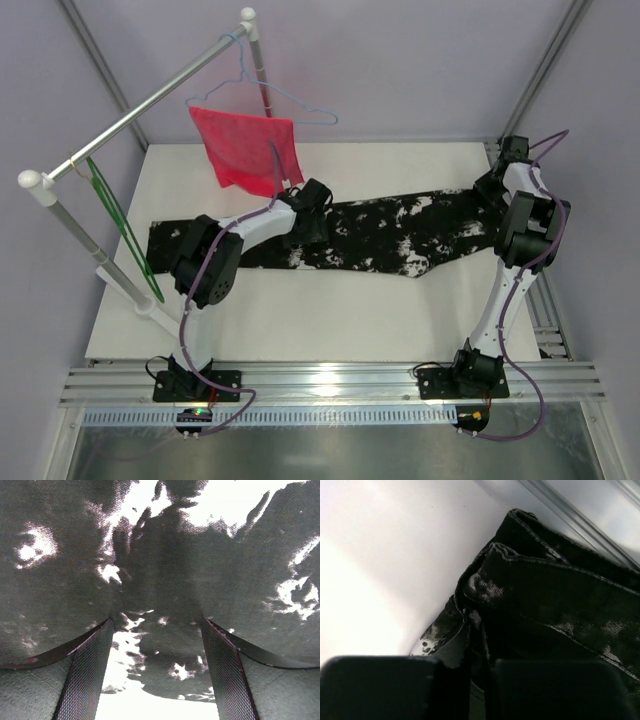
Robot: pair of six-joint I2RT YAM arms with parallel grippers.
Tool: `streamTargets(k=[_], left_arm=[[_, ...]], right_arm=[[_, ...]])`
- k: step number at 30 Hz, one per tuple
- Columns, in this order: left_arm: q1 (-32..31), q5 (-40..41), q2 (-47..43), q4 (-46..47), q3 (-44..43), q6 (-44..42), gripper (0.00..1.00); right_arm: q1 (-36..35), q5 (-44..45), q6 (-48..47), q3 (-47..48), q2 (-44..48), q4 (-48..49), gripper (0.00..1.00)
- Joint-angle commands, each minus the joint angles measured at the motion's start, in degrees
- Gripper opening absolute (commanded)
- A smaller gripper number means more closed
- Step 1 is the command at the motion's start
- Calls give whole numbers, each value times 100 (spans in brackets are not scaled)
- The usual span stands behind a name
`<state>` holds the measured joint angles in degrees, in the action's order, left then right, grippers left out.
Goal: Place the trousers on the hanger
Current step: Fold the trousers
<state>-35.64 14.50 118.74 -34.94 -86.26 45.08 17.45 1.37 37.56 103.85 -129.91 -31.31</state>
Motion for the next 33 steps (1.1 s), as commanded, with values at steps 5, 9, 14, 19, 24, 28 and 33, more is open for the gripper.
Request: streamTargets(k=[5,9,14,19,24,28,33], left_arm=[[136,18,510,-128,408,150,73],[127,-360,317,66,329,54,75],[110,-360,212,-83,83,-52,75],[110,-255,220,-320,-66,-175,75],[110,-421,202,-365,-67,-289,76],[127,-588,211,-338,-14,-333,76],[127,-949,308,-233,-22,-245,76]], right_arm=[[101,-593,-678,820,-299,-295,38],[100,-919,-1031,130,552,-139,61],[188,-25,-1128,-680,2035,-552,68],[862,-57,-786,-2446,3040,97,73],[1436,-1006,-557,-3616,3226,1318,72],[1638,-1226,-426,-4354,3244,2170,70],[2034,-1489,225,-5514,3226,4403,68]])
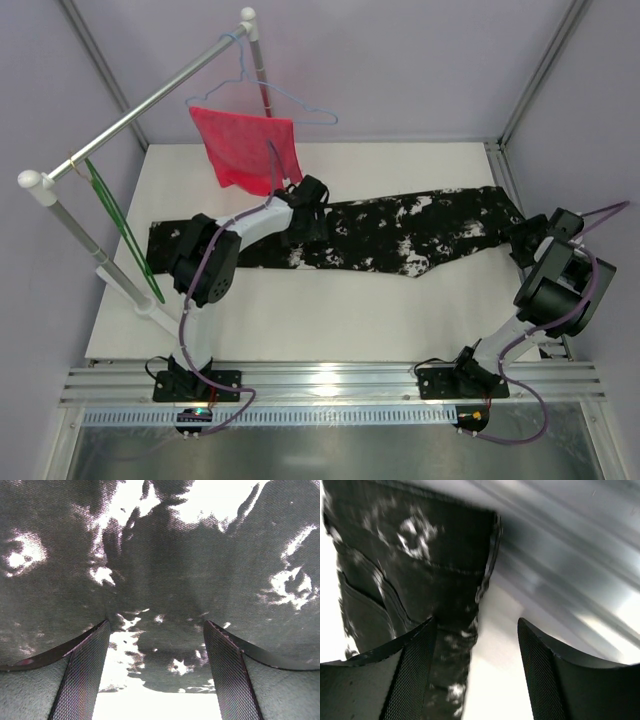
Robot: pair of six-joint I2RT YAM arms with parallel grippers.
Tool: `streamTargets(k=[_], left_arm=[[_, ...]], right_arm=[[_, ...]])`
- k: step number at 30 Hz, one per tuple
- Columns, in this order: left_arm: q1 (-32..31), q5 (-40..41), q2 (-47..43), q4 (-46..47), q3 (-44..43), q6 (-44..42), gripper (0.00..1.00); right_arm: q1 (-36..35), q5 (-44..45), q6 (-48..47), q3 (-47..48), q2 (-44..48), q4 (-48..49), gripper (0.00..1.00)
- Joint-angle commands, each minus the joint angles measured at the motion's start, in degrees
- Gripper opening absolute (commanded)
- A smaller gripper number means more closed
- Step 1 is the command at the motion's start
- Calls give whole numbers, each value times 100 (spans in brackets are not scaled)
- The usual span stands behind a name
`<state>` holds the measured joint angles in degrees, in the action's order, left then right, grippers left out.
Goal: Place the trousers on the hanger
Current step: Fold the trousers
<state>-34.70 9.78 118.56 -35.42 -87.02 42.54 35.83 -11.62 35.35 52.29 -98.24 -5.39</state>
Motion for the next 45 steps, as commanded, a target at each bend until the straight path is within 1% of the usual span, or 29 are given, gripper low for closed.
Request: streamTargets(k=[1,4,6,9,12,14,15,16,18,19,20,21,22,23,24,25,26,28,29,30,31,33,34,36,38,41,42,43,45], left_arm=[[33,-503,369,-193,37,17,76],[33,-521,404,-246,-51,17,76],[33,-477,378,-264,-69,8,76],[33,-389,334,-299,-52,0,76],[33,-258,343,-334,-60,8,76],[33,-161,352,-378,-78,8,76],[33,-117,404,-387,-87,0,76],[33,-65,422,-422,-130,-9,76],[42,94,457,-536,-183,-27,76],[42,146,457,-580,-210,-36,76],[51,251,448,-676,-271,-36,76],[51,348,422,-738,-271,-36,76],[60,471,361,-825,-271,-1,76],[68,751,326,-983,-228,26,76],[112,762,299,-1019,-184,52,76],[138,745,238,-1046,-149,61,76],[147,788,203,-1037,-87,52,76],[209,1052,115,-941,150,52,76],[244,1043,36,-932,272,70,76],[262,904,-34,-810,326,44,76],[279,859,-105,-748,387,-9,76],[279,789,-377,-686,432,-184,76],[279,701,-473,-633,449,-246,76],[279,613,-737,-642,397,-413,76],[279,297,-931,-510,414,-527,76],[253,-298,-1221,-291,441,-660,76],[236,-449,-1256,-247,432,-695,76],[209,-581,-1283,-229,414,-738,76],[69,-723,-1301,-194,327,-756,76]], right_arm=[[187,-183,437,-378,-37,1978,68],[257,-200,586,-483,-221,2331,68],[327,-455,726,-405,-415,2515,68],[319,-517,824,-159,-661,2446,68],[328,-517,859,-61,-715,2314,66],[319,-491,807,-105,-671,2393,47],[328,-465,763,-88,-610,2358,40],[319,-464,702,-44,-557,2132,26],[319,-273,447,193,-390,1640,15],[319,-149,307,324,-189,863,10],[328,26,53,465,-65,351,5],[319,211,-89,744,49,-133,4],[319,421,-203,852,294,-1025,4],[319,415,-439,922,392,-1435,4],[319,406,-590,1054,463,-1839,4],[319,571,-722,1098,637,-2565,4],[319,799,-827,1090,752,-2842,4],[319,1143,-977,626,1094,-2994,4],[319,1492,-995,320,1374,-3003,4],[319,1478,-1039,195,1456,-2995,7],[319,1443,-1065,107,1509,-2951,11],[319,1417,-1118,79,1475,-3038,25],[319,1443,-1171,140,1439,-3282,35],[319,1592,-1180,386,1465,-3573,39],[319,1531,-1215,509,1631,-3837,43],[275,1242,-1224,791,2053,-4040,49],[240,936,-1206,843,2124,-4014,51],[205,359,-1198,827,2168,-3849,52],[-40,-207,-1127,686,2116,-3620,54]])
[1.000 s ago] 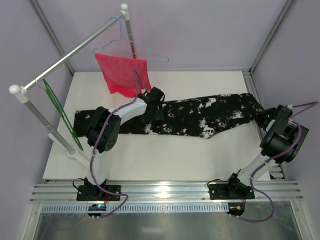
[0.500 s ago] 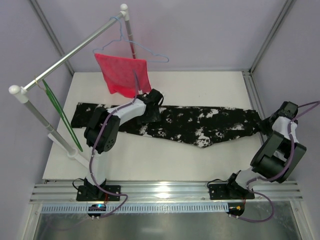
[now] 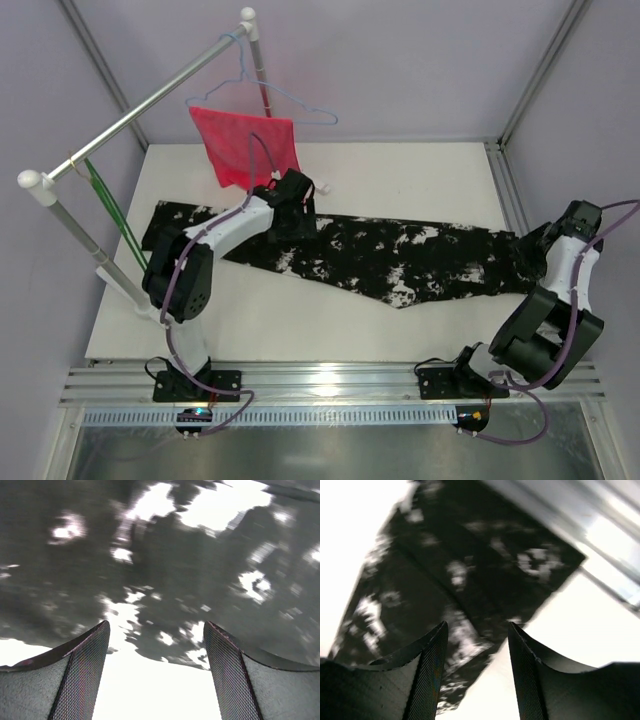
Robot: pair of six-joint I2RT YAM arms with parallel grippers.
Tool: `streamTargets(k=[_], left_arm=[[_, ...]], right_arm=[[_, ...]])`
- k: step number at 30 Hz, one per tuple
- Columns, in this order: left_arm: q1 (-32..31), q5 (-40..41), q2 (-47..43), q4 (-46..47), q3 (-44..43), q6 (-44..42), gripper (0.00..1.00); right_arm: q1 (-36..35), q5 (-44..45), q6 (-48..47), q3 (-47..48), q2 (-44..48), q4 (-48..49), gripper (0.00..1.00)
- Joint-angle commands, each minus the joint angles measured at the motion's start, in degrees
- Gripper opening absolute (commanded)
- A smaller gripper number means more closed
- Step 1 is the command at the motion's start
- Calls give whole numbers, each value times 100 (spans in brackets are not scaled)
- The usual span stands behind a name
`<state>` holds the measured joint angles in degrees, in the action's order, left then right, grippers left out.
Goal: Place the trousers on the hanger
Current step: Fold the trousers
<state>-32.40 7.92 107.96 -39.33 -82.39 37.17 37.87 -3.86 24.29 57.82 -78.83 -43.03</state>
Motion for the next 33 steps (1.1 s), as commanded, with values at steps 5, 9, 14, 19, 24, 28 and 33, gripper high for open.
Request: streamTargets(k=[5,9,14,19,24,28,33], left_arm=[[-310,-1169,-258,558,-102,-263,76],[-337,-1662,-328,777,117,-280,75],[-363,-1706,-609,945,487,-377,75],[-372,-1804,-794,1215,740,-299,75],[-311,-865,-874,947,734,-78,76],[-83,129,-785,392,653,324,76],[278,376,-865,435,1057,704,76]], right_arm=[[-974,-1407,120,-122,-534,1067,56],[-1009,-1521,-3,-201,-1265,1639,59],[-1009,-1723,-83,-113,-1417,1666,65],[-1132,-2040,119,-96,-363,1508,80],[-2413,-2031,356,-16,157,1891,78],[-3477,-1900,848,-332,105,2649,73],[-4480,-1706,1235,-535,-886,3459,65]])
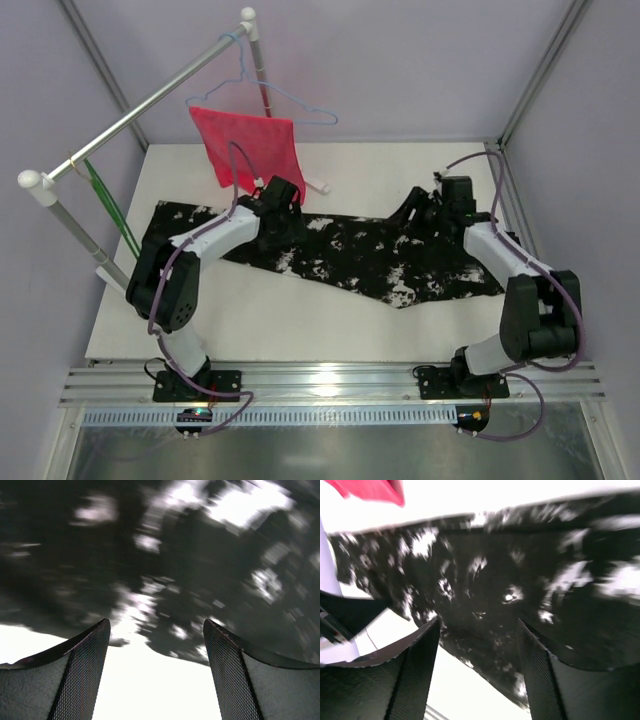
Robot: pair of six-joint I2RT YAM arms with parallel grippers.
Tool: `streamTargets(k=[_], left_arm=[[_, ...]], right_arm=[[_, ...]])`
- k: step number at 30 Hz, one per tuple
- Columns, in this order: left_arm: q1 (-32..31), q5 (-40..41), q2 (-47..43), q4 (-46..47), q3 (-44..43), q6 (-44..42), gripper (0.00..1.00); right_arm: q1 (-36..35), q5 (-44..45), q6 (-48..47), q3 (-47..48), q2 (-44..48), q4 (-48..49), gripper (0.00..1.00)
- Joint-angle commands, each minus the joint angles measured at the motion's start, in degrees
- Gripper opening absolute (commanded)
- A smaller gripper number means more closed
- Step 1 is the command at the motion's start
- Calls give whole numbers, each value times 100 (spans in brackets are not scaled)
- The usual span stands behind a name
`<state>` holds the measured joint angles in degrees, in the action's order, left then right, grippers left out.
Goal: Place the trousers on the hanger
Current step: Fold the trousers
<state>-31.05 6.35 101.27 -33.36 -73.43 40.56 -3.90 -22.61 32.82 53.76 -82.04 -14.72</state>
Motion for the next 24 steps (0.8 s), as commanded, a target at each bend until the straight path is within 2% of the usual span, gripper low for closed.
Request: streamTargets(k=[1,6,8,16,24], left_arm=[[178,586,-204,-162,180,418,77],[450,709,-213,-30,425,971,79],[774,719,-222,32,601,1147,80],[1513,1325,-204,-232,794,1744,78],[1760,2071,15,-565,760,2492,79]], right_arm=[[-304,161,392,-103,-768,637,64],[-216,626,129,11,-1769,376,62],[-216,697,40,21,-1903,224,62],[-216,582,14,-427,-1658,461,60],[-216,363,-240,-515,-1394,497,61]])
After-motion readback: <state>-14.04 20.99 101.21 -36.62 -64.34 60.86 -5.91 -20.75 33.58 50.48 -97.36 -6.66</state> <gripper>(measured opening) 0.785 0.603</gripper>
